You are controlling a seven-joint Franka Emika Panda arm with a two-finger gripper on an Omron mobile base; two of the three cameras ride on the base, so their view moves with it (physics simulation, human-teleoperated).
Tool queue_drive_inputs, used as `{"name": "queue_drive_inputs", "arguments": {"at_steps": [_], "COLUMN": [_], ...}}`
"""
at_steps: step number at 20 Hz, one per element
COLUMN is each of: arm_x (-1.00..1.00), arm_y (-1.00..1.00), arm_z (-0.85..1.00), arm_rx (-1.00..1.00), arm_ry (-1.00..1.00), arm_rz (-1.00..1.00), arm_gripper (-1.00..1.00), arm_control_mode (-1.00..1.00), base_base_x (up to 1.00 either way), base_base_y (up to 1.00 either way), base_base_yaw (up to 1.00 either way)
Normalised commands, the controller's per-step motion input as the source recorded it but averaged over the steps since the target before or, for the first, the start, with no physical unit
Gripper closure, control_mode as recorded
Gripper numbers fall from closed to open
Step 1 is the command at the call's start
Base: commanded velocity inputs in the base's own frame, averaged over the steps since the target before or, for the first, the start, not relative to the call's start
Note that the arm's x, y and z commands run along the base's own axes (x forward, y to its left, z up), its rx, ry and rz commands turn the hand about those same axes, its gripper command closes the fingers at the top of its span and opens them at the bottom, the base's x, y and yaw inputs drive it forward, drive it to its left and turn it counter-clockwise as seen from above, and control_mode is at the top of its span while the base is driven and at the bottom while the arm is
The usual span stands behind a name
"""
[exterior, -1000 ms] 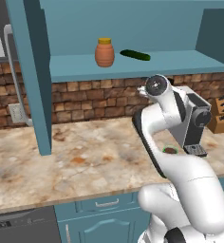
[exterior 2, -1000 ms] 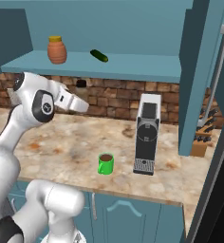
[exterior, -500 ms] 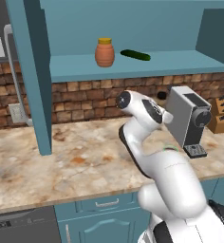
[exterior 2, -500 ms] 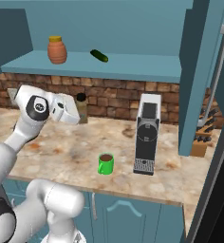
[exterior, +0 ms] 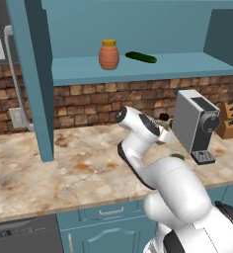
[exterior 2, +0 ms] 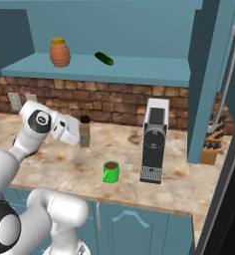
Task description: Pick the cinnamon and honey bottle from the cabinet and place them next to the mug.
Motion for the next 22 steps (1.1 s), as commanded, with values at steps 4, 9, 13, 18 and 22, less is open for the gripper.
{"name": "queue_drive_inputs", "arguments": {"at_steps": [4,9,13,18,22], "arm_x": [-0.28,-0.03,0.00,0.08,0.24], "arm_y": [0.00,0.04,0.05,0.00,0.00], "arm_z": [-0.89,-0.68,-0.56,-0.27,-0.19], "arm_rx": [0.00,0.00,0.00,0.00,0.00], "arm_ry": [0.02,0.00,0.00,0.00,0.00], "arm_rz": [-0.05,-0.03,-0.02,-0.05,-0.09], "arm_gripper": [1.00,1.00,1.00,1.00,1.00], "arm_control_mode": [-1.00,-1.00,-1.00,-1.00,-1.00], "base_base_x": [0.00,0.00,0.00,0.00,0.00], "base_base_y": [0.00,0.00,0.00,0.00,0.00], "base_base_yaw": [0.00,0.00,0.00,0.00,0.00]}}
